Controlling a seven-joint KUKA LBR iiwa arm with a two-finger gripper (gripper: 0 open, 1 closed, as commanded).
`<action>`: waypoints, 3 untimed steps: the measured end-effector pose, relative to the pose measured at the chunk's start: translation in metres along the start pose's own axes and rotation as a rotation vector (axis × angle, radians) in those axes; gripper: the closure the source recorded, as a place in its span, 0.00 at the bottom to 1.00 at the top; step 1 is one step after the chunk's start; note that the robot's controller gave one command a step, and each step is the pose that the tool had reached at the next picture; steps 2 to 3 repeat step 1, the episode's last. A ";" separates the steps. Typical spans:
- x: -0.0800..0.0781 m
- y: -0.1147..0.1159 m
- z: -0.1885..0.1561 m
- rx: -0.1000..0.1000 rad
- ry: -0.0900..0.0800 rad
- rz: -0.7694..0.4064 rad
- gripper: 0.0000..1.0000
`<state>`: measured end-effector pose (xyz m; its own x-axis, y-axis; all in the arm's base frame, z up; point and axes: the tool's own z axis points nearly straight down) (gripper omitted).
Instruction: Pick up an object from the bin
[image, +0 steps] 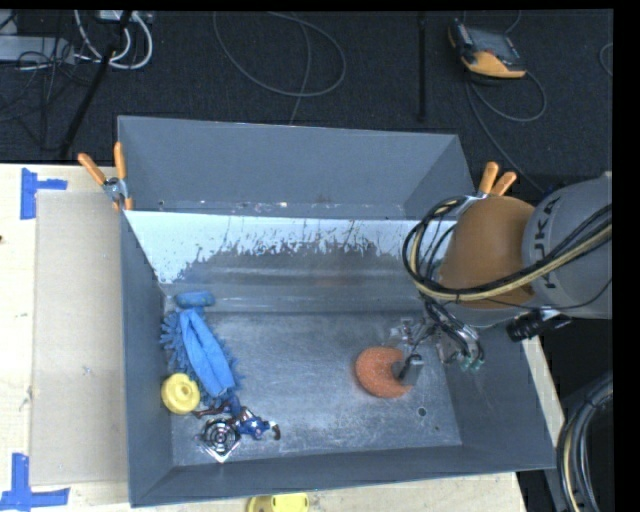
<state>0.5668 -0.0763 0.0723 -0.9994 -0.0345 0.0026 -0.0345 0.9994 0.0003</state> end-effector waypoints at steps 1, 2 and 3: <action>-0.015 -0.003 -0.185 0.002 -0.014 -0.026 1.00; -0.015 -0.003 -0.185 0.002 -0.014 -0.026 1.00; -0.015 -0.003 -0.185 0.002 -0.014 -0.026 1.00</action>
Offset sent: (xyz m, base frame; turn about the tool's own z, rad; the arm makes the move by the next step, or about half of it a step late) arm 0.0000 0.0000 0.0000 0.0000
